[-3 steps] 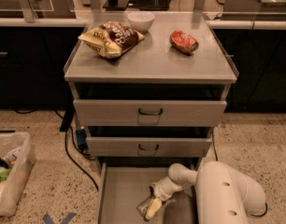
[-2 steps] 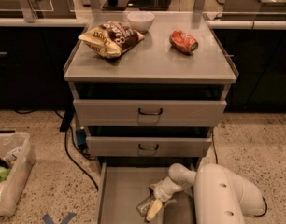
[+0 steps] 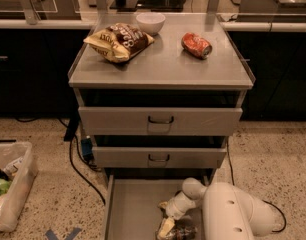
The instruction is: Pick water bottle from bottom drawer and place on counter
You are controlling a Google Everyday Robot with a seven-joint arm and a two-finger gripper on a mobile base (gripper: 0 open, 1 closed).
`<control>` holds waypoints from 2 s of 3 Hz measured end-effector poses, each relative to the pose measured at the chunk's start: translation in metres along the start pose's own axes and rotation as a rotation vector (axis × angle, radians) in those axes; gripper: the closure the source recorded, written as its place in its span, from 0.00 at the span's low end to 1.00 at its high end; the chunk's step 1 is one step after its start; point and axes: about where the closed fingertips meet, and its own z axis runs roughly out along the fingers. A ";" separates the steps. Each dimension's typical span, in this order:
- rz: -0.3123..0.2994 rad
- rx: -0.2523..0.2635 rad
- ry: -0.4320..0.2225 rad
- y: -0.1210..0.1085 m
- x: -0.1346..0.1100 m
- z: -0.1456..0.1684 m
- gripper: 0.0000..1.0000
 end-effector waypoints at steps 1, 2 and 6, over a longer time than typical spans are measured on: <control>0.000 0.000 0.000 0.000 0.000 0.000 0.43; 0.000 0.000 0.000 0.000 0.000 0.000 0.38; 0.000 0.000 0.000 0.001 -0.001 -0.001 0.00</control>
Offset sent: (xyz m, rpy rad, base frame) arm 0.0000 0.0000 0.0000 0.0000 0.0000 0.0000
